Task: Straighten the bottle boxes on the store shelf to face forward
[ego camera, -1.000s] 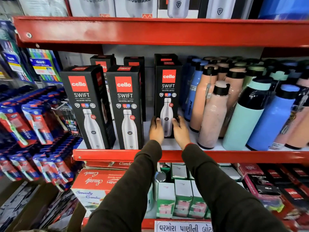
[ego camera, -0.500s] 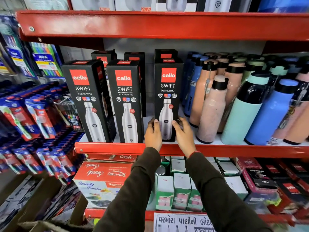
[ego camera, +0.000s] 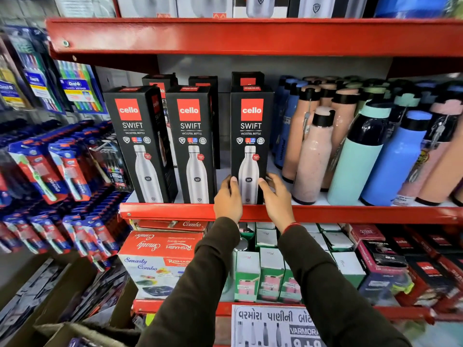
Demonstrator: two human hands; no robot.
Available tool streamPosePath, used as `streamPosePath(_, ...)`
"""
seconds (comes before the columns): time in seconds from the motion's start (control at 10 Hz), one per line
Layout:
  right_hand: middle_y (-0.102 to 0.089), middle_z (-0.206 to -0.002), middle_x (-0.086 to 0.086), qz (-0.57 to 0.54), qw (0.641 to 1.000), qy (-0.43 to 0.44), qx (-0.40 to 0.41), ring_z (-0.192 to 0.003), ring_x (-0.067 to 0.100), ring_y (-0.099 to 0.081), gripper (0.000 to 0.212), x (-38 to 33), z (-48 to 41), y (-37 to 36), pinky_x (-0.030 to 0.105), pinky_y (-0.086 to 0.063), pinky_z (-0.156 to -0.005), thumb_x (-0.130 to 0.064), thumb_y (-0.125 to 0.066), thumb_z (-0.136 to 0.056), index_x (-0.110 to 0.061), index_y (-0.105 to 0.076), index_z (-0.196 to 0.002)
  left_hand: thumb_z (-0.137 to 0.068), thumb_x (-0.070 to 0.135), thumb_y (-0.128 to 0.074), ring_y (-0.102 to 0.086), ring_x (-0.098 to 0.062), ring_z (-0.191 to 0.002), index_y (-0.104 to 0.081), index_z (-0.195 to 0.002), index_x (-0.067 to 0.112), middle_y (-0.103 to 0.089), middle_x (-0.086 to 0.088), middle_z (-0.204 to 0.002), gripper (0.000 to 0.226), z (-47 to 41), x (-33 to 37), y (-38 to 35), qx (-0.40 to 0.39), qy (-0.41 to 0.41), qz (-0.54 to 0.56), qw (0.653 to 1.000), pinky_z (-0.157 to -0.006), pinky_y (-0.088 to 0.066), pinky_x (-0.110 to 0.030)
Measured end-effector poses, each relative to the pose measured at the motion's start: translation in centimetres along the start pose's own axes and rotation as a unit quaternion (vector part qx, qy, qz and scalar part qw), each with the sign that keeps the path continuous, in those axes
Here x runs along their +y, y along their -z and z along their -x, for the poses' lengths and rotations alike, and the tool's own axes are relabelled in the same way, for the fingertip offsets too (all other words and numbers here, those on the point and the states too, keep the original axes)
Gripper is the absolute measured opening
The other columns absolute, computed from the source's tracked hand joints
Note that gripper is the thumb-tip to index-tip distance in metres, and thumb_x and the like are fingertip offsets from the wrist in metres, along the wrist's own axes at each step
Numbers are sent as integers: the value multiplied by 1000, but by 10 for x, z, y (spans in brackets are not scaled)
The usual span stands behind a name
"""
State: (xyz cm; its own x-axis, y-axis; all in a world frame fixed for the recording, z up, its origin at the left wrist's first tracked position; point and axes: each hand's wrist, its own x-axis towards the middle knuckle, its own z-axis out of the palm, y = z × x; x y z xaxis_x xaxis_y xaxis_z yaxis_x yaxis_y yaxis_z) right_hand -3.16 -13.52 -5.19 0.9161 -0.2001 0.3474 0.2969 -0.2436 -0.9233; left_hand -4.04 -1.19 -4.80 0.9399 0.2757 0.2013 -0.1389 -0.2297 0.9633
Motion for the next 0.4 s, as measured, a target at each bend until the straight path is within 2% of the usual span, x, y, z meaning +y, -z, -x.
streamPosePath(0.2, -66, -116, -3, 32, 999, -11, 2, -105, 10, -60, 31, -3, 5, 0, 20, -39, -83, -39, -52, -94, -26, -57, -121, -103, 40, -31, -54, -30, -124, -51, -137, 16, -61, -12, -132, 46, 3, 5, 2, -21, 12, -15, 1000, -93, -32, -24)
streamPosePath(0.3, -65, -119, 2, 49, 998, -34, -10, -105, 11, -58, 33, -12, 8, 3, 22, -38, -85, -37, -50, -96, -22, -55, -126, -104, 36, -33, -51, -29, -129, -48, -139, 10, -57, -13, -137, 46, 9, 11, 5, -11, 15, -1, 1000, -101, -33, -25)
streamPosePath(0.4, -60, -121, 3, 7, 998, 12, 63, -103, 11, -56, 30, -25, 18, 17, 23, -41, -87, -29, -51, -97, -21, -55, -125, -102, 35, -37, -47, -18, -133, -43, -142, 14, -51, -5, -143, 45, 26, 13, 8, 54, -57, 40, 996, -113, -35, -31)
